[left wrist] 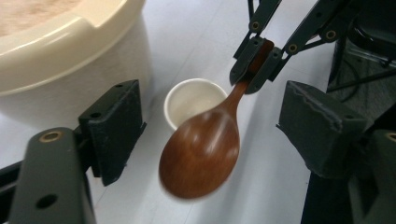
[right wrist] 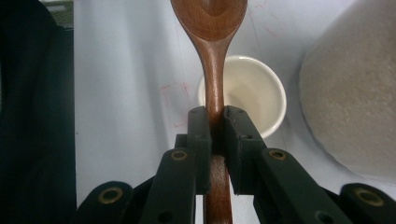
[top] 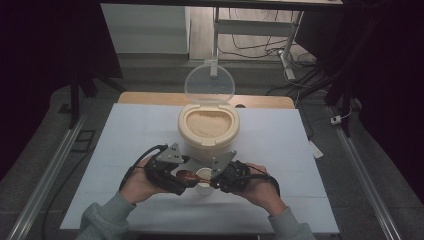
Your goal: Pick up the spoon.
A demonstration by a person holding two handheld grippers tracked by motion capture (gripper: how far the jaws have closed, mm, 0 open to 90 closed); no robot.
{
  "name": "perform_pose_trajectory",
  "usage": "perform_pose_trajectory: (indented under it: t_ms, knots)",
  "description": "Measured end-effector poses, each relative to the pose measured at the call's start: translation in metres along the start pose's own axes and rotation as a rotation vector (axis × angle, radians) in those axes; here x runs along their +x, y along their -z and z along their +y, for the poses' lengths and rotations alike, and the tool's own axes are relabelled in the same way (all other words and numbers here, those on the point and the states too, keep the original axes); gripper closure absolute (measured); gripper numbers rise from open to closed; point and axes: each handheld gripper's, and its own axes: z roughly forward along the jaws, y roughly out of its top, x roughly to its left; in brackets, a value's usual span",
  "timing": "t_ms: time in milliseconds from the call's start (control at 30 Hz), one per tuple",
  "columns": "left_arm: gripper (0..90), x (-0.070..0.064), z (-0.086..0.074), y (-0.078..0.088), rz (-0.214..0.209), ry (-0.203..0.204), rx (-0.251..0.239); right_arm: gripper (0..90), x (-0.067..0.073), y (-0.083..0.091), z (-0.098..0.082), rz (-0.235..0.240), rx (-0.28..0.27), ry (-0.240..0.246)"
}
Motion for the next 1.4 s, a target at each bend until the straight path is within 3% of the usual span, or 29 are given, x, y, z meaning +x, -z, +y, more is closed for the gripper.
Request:
perform_pose_trajectory:
  t_ms: [167,400,433,467,567,800,1100,1400]
  knots:
    - [27.6,-0.003,0.005,-0.012,-0.025,-0.042,0.06,81.3,0.003,-0.002,0.002,-0.006,0.015,0.024]
    - [36.9,0.0,0.008,-0.023,-0.063,-0.076,0.112,81.3,0.005,-0.004,0.003,-0.004,-0.005,0.038]
    - [37.8,0.0,0.008,-0.024,-0.066,-0.081,0.12,81.3,0.006,-0.002,0.003,-0.024,0.013,0.047]
    - [40.1,0.0,0.008,-0.026,-0.07,-0.084,0.128,81.3,0.006,-0.005,0.004,0.007,0.016,0.054]
    - [41.6,0.0,0.008,-0.029,-0.074,-0.091,0.152,81.2,0.006,-0.006,0.005,0.017,0.024,0.068]
    - [49.7,0.001,0.007,-0.036,-0.114,-0.121,0.216,81.2,0.011,-0.005,0.007,-0.015,0.016,0.089]
    - [58.0,-0.003,0.006,-0.047,-0.116,-0.147,0.267,81.3,0.016,-0.006,0.008,-0.051,0.036,0.19]
    - [69.2,-0.006,0.003,-0.055,-0.151,-0.178,0.302,81.1,0.018,-0.007,0.009,-0.03,0.043,0.223]
